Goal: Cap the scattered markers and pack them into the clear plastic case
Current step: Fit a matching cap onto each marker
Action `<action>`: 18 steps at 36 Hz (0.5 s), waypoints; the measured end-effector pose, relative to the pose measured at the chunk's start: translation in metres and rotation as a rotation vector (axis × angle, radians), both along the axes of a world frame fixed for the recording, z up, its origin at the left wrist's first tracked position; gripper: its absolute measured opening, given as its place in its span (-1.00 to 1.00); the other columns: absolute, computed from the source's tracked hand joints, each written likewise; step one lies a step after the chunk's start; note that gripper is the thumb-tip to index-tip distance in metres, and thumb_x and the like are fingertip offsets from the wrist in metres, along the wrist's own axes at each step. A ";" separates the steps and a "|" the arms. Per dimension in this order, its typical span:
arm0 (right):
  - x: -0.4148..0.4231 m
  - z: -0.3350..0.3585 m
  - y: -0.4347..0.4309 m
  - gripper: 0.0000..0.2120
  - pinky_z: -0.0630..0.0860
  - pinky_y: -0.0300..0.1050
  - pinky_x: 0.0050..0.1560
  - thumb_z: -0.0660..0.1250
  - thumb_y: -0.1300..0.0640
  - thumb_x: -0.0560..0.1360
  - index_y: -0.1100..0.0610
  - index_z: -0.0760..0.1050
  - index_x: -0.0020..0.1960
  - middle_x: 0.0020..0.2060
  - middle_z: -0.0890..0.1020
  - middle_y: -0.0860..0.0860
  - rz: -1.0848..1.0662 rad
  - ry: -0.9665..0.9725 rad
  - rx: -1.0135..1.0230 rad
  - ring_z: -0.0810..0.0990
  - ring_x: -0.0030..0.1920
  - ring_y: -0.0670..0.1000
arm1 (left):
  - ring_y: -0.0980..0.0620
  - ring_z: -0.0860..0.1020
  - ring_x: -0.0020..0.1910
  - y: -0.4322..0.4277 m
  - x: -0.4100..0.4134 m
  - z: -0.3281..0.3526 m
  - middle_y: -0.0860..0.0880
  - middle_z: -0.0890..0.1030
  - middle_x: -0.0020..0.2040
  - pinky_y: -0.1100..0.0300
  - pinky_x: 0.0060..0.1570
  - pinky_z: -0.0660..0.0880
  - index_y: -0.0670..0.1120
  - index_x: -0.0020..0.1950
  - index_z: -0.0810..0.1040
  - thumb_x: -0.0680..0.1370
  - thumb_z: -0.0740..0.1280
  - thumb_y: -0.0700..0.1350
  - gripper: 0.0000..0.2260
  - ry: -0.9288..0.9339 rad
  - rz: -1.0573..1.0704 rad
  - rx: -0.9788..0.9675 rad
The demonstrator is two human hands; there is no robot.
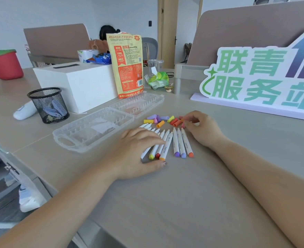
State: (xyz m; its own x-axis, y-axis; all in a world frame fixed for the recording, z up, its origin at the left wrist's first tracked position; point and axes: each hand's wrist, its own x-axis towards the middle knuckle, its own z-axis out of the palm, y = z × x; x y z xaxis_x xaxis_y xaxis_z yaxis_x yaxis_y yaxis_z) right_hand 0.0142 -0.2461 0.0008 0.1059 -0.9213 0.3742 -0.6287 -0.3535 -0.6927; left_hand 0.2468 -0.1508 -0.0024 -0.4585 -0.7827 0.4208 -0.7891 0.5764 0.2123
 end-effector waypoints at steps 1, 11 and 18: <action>0.000 0.000 0.000 -0.89 0.43 -0.16 0.07 0.27 0.15 0.52 -0.02 0.53 -0.03 0.00 0.62 -0.09 0.002 0.004 0.003 0.53 0.07 -0.04 | 0.22 0.34 0.30 -0.001 0.000 -0.001 0.28 0.49 0.20 0.14 0.33 0.22 0.20 0.20 0.51 0.36 0.21 0.42 -0.49 0.007 0.003 -0.012; 0.001 0.000 0.000 -0.91 0.41 -0.18 0.05 0.27 0.13 0.53 -0.03 0.52 -0.04 0.03 0.63 -0.09 0.002 0.008 0.021 0.54 0.08 -0.05 | 0.18 0.46 0.14 -0.003 0.000 -0.002 0.22 0.54 0.03 0.08 0.18 0.35 0.13 -0.06 0.50 0.38 0.30 0.31 -0.69 0.066 0.004 -0.063; 0.001 0.001 -0.001 -0.87 0.36 -0.25 0.02 0.28 0.18 0.53 0.03 0.55 0.01 -0.03 0.63 -0.07 0.021 -0.037 0.039 0.54 0.07 -0.05 | 0.16 0.45 0.18 -0.004 -0.005 0.000 0.19 0.52 0.13 0.11 0.20 0.33 0.14 0.09 0.54 0.35 0.27 0.37 -0.56 0.121 0.040 -0.066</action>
State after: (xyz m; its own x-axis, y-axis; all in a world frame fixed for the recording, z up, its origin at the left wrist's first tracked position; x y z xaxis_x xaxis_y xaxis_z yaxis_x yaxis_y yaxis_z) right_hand 0.0149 -0.2467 0.0018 0.1120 -0.9329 0.3423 -0.5954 -0.3388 -0.7285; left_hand 0.2418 -0.1545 -0.0024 -0.3709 -0.7680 0.5221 -0.7825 0.5612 0.2697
